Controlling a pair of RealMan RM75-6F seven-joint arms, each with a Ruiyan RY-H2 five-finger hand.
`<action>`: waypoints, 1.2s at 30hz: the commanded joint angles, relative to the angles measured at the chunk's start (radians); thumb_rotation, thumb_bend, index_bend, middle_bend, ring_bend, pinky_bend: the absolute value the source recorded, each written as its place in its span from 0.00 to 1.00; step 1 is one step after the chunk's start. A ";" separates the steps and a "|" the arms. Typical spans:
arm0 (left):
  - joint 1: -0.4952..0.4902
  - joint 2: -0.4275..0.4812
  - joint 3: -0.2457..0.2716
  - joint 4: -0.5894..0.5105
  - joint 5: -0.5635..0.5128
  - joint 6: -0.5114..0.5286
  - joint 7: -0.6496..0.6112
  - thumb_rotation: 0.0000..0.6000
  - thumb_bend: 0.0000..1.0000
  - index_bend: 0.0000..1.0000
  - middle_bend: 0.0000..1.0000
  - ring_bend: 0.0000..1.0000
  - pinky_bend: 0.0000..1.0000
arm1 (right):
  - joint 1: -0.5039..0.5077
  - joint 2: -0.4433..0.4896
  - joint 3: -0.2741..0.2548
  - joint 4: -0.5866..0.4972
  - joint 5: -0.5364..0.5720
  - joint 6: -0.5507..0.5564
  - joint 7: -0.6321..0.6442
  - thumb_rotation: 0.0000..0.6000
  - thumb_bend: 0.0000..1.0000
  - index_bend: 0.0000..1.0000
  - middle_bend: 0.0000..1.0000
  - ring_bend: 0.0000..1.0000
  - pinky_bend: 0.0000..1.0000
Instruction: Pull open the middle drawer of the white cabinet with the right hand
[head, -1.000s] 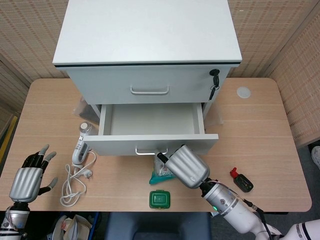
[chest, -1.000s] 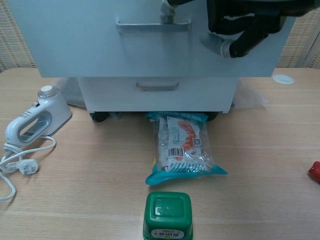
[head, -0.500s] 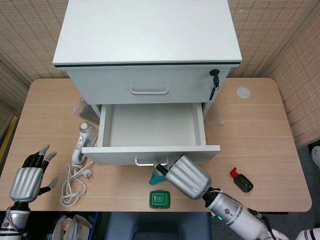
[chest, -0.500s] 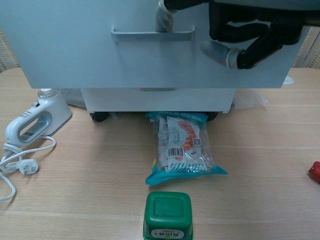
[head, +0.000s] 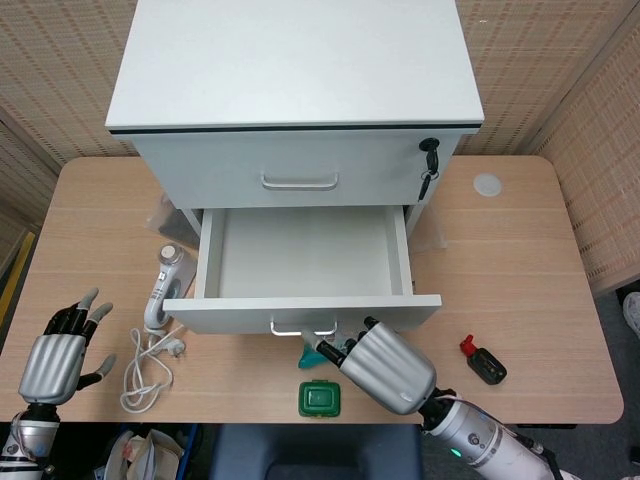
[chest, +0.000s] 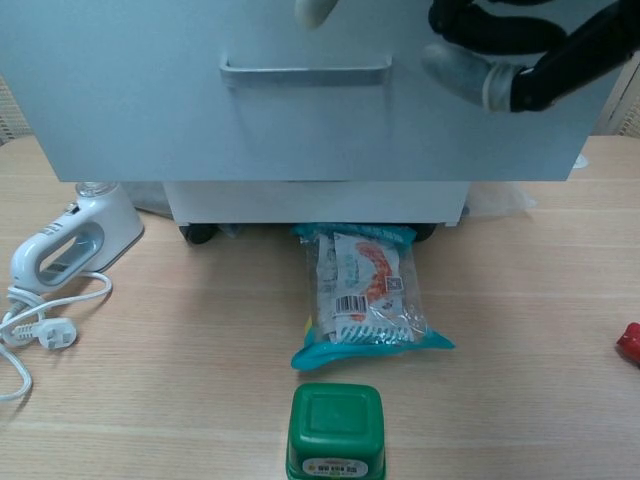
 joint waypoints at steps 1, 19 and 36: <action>0.001 0.001 -0.001 -0.001 0.001 0.003 -0.001 1.00 0.25 0.16 0.00 0.12 0.16 | -0.060 0.051 -0.017 0.000 -0.081 0.054 0.077 1.00 0.49 0.21 0.83 0.90 0.80; -0.001 0.012 -0.006 -0.005 -0.004 0.002 -0.011 1.00 0.25 0.16 0.00 0.12 0.16 | -0.421 0.302 -0.110 0.166 -0.265 0.431 0.491 1.00 0.49 0.40 0.83 0.86 0.80; -0.006 -0.027 -0.012 0.027 0.031 0.030 -0.020 1.00 0.25 0.16 0.00 0.12 0.15 | -0.609 0.056 -0.032 0.623 0.066 0.462 0.687 1.00 0.22 0.09 0.22 0.19 0.34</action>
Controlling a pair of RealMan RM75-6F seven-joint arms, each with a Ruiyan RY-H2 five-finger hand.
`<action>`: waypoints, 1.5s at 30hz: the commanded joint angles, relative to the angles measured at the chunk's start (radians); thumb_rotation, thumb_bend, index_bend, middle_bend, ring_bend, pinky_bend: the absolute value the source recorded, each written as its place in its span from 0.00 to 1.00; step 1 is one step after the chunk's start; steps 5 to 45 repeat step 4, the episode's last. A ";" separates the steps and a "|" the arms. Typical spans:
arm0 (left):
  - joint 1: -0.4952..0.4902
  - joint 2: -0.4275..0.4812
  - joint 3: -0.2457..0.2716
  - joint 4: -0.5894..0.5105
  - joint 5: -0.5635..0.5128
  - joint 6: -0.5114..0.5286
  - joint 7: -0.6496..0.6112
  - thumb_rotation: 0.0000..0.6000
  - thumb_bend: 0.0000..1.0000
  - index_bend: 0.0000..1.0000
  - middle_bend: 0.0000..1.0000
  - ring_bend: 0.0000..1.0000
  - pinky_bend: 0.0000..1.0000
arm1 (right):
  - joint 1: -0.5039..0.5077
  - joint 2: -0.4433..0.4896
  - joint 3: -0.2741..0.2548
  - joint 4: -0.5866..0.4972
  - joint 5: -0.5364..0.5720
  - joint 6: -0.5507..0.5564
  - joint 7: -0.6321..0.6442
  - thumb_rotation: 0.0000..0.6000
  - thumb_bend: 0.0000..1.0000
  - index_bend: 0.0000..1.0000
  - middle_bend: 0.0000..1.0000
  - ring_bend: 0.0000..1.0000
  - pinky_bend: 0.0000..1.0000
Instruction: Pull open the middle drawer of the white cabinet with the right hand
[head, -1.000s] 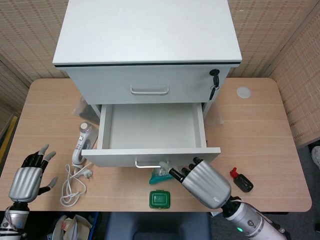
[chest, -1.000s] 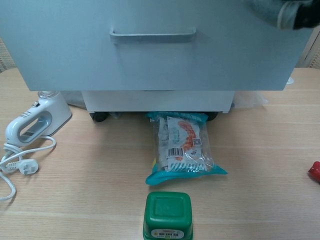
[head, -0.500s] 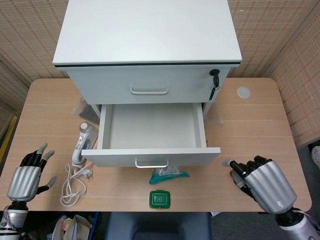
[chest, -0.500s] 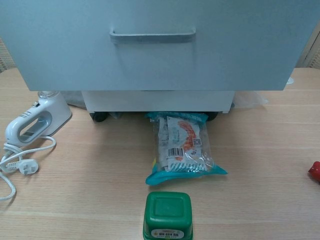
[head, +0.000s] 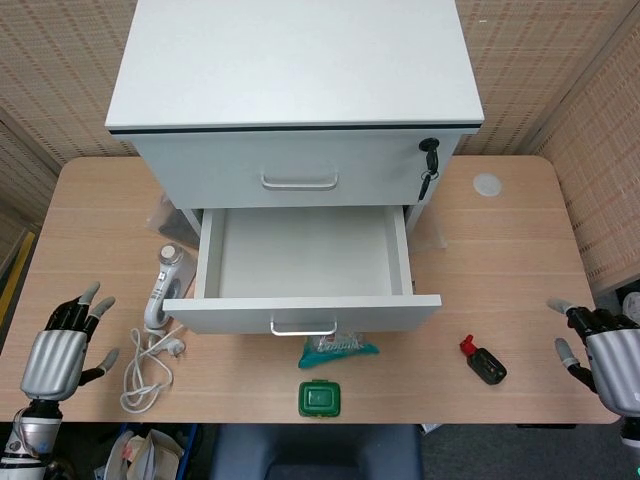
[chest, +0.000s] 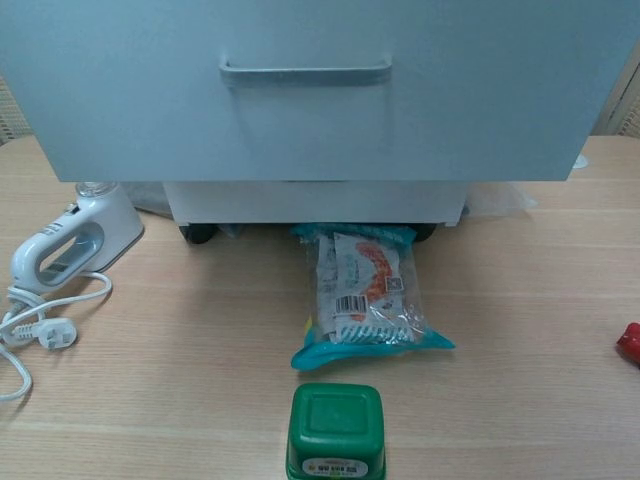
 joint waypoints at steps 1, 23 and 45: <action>0.001 -0.004 0.001 0.003 0.002 0.002 -0.001 1.00 0.25 0.16 0.00 0.12 0.15 | -0.032 -0.070 0.025 0.089 0.047 -0.022 0.068 1.00 0.21 0.08 0.20 0.17 0.31; 0.001 -0.008 0.002 0.005 0.002 0.003 -0.002 1.00 0.25 0.16 0.00 0.12 0.15 | -0.037 -0.091 0.027 0.118 0.054 -0.042 0.110 1.00 0.21 0.07 0.17 0.15 0.29; 0.001 -0.008 0.002 0.005 0.002 0.003 -0.002 1.00 0.25 0.16 0.00 0.12 0.15 | -0.037 -0.091 0.027 0.118 0.054 -0.042 0.110 1.00 0.21 0.07 0.17 0.15 0.29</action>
